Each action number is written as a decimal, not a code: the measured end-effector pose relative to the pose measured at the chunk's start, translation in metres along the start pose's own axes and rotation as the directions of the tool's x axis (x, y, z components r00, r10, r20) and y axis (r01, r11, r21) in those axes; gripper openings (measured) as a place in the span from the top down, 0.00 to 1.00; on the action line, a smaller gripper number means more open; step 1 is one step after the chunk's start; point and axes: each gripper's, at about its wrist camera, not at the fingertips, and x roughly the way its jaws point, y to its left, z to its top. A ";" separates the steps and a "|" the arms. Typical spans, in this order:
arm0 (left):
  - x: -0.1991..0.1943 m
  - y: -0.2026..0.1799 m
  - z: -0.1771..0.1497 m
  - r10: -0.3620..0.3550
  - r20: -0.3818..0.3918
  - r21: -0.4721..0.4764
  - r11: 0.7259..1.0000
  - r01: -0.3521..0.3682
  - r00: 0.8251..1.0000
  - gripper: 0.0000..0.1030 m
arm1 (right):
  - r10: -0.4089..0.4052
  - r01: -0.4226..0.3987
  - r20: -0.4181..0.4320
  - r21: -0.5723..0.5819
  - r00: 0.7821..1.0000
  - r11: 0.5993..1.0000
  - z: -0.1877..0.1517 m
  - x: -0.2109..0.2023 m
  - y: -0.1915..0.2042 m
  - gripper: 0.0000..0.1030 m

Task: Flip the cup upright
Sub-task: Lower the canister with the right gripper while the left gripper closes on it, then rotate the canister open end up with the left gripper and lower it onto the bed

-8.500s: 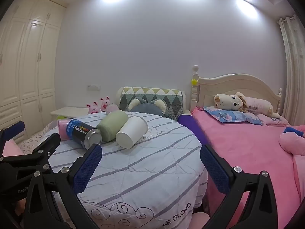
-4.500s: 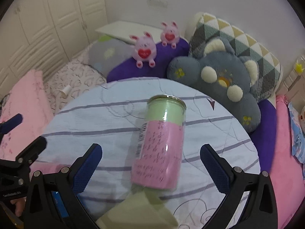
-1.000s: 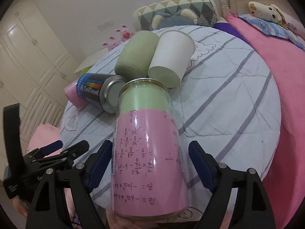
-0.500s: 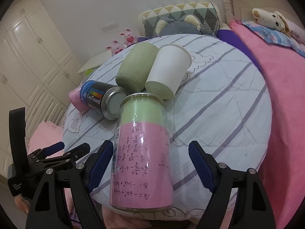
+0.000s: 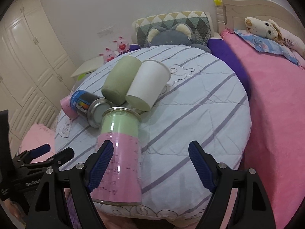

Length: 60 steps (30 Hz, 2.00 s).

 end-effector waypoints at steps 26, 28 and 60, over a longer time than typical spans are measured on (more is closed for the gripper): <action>0.015 -0.105 0.025 -0.012 -0.068 0.021 1.000 0.013 0.998 0.00 | 0.031 -0.031 -0.030 -0.006 0.999 1.000 0.030 0.017 -0.085 0.20; 0.021 -0.111 0.027 0.000 -0.080 0.017 1.000 0.001 0.997 0.00 | 0.028 -0.029 -0.037 -0.011 0.999 1.000 0.031 0.020 -0.089 0.20; 0.024 -0.114 0.052 -0.013 -0.018 0.016 1.000 0.013 1.000 0.29 | 0.061 -0.071 -0.102 -0.091 0.993 0.993 0.048 0.051 -0.085 0.20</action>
